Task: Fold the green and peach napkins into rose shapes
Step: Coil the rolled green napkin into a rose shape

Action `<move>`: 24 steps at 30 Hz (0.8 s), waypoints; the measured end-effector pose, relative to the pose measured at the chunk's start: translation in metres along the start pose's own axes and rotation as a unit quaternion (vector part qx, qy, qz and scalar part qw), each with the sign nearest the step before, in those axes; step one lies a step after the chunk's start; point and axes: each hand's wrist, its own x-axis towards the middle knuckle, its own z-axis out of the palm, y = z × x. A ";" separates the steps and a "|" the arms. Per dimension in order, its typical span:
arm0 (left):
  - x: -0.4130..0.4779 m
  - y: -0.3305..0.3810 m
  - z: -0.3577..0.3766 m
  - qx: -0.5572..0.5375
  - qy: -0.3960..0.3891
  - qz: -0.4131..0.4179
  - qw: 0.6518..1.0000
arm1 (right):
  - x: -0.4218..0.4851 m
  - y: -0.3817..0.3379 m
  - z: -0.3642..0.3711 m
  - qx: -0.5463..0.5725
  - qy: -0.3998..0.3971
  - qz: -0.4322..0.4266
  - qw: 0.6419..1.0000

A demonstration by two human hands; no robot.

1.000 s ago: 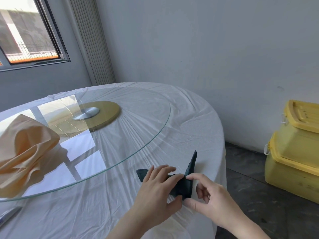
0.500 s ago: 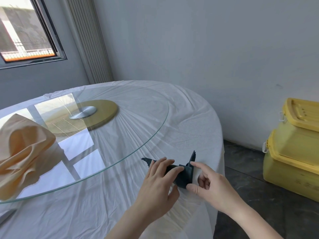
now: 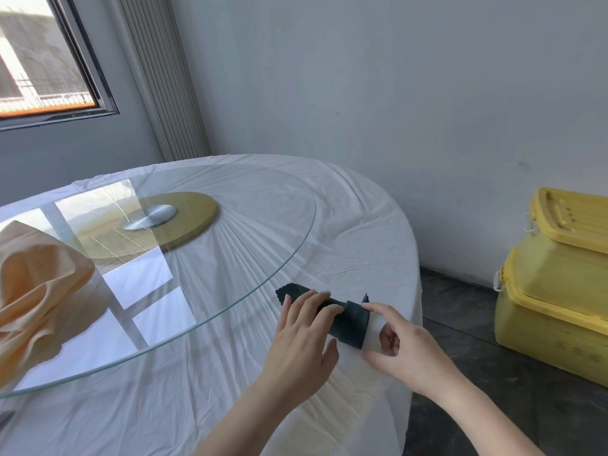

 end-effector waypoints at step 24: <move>0.055 -0.005 0.012 0.089 -0.089 -0.015 0.992 | 0.039 0.012 -0.009 -0.028 0.067 0.003 0.997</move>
